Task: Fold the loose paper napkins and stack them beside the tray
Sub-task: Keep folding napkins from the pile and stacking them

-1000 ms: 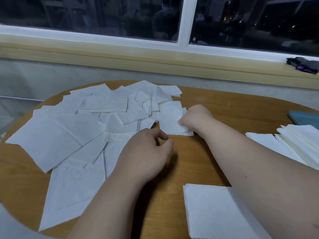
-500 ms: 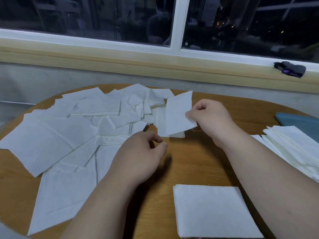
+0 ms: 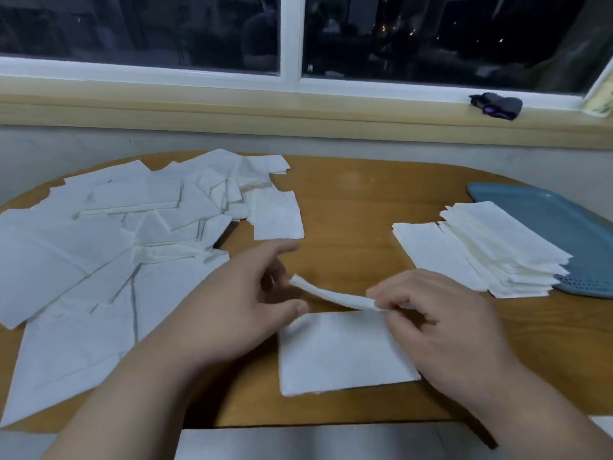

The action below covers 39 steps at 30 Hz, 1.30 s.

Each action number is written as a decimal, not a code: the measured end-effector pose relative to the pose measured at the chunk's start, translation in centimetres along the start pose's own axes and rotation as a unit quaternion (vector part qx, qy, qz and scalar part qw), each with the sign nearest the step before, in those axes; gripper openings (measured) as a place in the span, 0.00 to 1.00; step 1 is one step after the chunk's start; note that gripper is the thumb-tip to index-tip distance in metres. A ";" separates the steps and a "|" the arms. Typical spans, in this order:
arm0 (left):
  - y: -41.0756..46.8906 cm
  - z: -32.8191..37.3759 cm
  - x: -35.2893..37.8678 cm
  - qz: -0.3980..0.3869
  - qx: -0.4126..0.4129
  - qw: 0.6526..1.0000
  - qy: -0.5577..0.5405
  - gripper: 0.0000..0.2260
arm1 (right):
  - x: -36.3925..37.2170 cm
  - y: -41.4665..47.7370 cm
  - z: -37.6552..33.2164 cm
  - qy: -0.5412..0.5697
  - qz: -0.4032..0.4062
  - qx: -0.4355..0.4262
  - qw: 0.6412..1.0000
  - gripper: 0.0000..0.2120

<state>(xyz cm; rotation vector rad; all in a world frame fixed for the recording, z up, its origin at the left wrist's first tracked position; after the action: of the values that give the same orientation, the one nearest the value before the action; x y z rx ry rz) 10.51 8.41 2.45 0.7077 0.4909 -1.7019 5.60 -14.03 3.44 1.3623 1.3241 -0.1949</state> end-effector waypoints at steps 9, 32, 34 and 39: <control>-2.2 0.2 1.6 0.004 0.115 0.990 0.083 0.16 | 0.6 -3.4 0.4 -0.021 -0.033 -0.149 0.988 0.07; -3.3 0.1 -0.2 0.048 0.261 0.953 0.147 0.10 | 2.5 -2.6 1.4 -0.002 -0.001 -0.176 0.984 0.08; -3.2 -0.4 0.0 0.025 0.244 0.958 0.149 0.09 | 2.9 -2.6 1.6 -0.004 -0.031 -0.163 0.986 0.08; -3.0 -1.8 1.2 -0.056 0.190 0.967 0.162 0.12 | 3.4 -3.0 1.5 0.002 -0.102 -0.145 0.984 0.10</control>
<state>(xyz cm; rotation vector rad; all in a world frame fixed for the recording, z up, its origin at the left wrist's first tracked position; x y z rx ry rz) 7.79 9.43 0.19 1.2696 0.4374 -1.8155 5.30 -14.17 -1.31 0.9833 1.4343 -0.1313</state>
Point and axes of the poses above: each hand's wrist, its own y-axis towards the middle knuckle, its own x-axis out of the palm, z = x × y, the point moved 4 cm from there along y, towards the middle knuckle, and after that the axes turned 8 degrees about -x, right-handed, at the moved point
